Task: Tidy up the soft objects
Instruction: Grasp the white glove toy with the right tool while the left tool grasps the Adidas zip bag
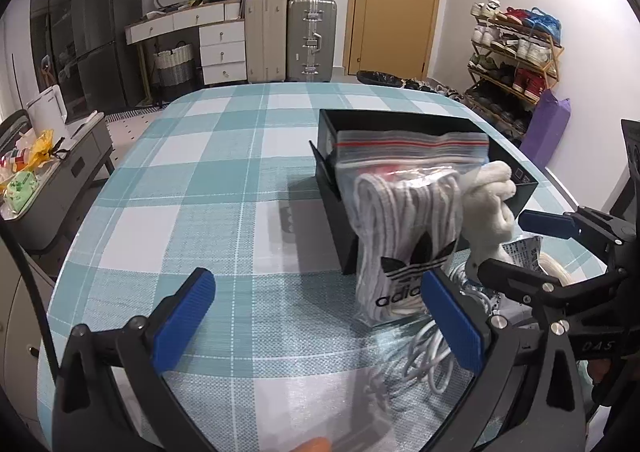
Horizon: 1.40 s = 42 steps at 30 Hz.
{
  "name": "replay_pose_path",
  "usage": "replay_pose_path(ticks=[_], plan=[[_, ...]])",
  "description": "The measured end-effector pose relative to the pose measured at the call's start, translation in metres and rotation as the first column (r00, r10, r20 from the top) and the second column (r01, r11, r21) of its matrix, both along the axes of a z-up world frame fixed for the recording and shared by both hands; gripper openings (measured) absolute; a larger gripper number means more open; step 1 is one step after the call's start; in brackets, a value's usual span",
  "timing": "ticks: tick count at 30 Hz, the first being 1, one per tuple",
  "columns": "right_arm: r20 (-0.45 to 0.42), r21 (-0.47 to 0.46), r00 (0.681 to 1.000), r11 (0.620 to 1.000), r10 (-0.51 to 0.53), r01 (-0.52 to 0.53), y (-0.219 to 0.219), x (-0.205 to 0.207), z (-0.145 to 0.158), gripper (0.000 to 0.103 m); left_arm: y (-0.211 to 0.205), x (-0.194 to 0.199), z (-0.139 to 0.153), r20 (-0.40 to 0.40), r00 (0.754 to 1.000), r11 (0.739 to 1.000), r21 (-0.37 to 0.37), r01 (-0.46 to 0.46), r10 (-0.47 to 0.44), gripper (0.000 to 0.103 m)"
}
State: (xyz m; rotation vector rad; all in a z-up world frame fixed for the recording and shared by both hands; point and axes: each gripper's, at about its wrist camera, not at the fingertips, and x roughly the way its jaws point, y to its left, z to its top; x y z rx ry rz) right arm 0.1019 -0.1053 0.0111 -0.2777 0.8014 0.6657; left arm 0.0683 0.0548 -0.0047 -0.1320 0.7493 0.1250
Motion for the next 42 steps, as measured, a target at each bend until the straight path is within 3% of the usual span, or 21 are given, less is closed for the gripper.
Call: replay_pose_path(ticks=[14,20,32,42], plan=[[-0.041,0.025,0.998,0.998,0.056,-0.055,0.015,0.001,-0.007,0.051,-0.002,-0.003,0.0,0.005,1.0,1.0,-0.014,0.013,-0.013,0.103],[-0.053,0.051,0.996,0.996,0.071,-0.068,0.014,-0.001,-0.008,0.025,-0.005,-0.003,0.002,0.006,1.0,1.0,-0.016,0.018,-0.018,0.103],[0.038,0.093,0.997,0.993,0.065,-0.068,-0.007,-0.02,0.009,0.022,-0.016,0.006,0.004,0.001,1.0,1.0,-0.015,0.013,-0.013,0.103],[0.064,0.1,0.997,0.994,0.033,-0.039,-0.023,-0.024,0.015,0.022,-0.037,0.021,0.004,-0.002,1.0,0.999,0.045,0.013,-0.013,0.103]])
